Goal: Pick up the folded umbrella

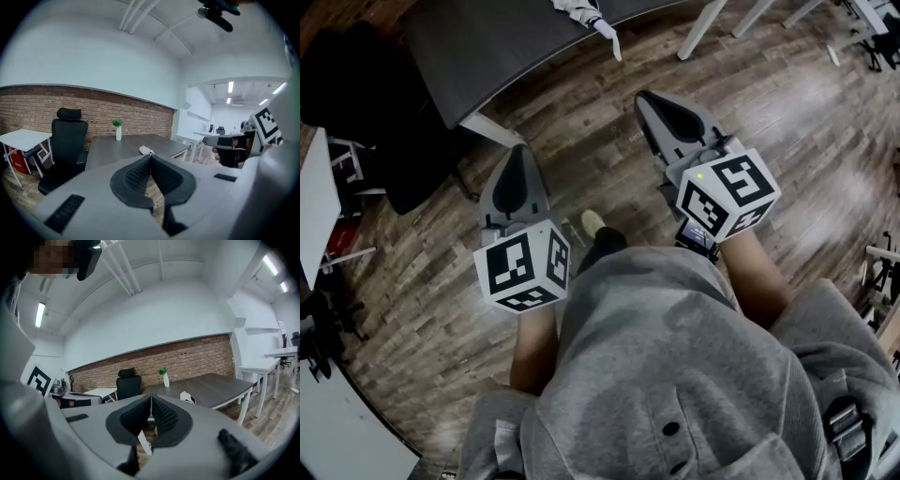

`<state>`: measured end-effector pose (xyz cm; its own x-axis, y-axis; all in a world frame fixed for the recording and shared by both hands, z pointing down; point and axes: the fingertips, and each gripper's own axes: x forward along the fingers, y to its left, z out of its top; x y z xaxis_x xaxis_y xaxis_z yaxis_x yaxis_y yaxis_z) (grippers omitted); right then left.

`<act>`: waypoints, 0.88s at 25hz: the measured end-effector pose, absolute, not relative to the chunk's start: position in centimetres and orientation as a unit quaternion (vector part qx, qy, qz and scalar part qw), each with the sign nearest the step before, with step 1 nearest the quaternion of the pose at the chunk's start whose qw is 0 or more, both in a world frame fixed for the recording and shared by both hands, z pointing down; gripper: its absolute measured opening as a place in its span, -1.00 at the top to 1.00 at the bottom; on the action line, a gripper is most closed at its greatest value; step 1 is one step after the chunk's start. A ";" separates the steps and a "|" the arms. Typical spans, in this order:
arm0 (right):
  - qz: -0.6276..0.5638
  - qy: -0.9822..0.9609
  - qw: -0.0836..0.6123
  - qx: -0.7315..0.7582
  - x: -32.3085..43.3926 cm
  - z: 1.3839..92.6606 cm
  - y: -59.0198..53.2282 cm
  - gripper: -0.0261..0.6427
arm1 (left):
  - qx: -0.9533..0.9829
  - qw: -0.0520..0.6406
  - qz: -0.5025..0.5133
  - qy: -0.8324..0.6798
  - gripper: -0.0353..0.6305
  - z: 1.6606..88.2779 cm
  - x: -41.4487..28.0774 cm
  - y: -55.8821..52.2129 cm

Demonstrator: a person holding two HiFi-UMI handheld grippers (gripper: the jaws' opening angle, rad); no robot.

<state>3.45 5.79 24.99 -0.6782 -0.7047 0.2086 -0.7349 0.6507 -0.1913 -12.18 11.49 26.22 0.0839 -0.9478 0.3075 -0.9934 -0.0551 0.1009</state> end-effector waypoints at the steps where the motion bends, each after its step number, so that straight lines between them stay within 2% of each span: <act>1: 0.130 -0.907 0.058 0.397 3.0 25.0 5.5 0.85 | 0.722 0.144 0.079 -0.672 0.85 26.2 -12.6 11.2; 22: 0.101 -0.904 0.062 0.410 -4.0 24.2 1.7 0.85 | 0.736 0.144 0.065 -0.659 0.85 26.5 -19.1 7.5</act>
<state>-3.99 1.68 24.20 -0.6566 -0.7286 0.1949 -0.7536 0.6439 -0.1321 -19.11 7.50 26.52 0.1236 -0.9506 0.2849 -0.9879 -0.0909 0.1254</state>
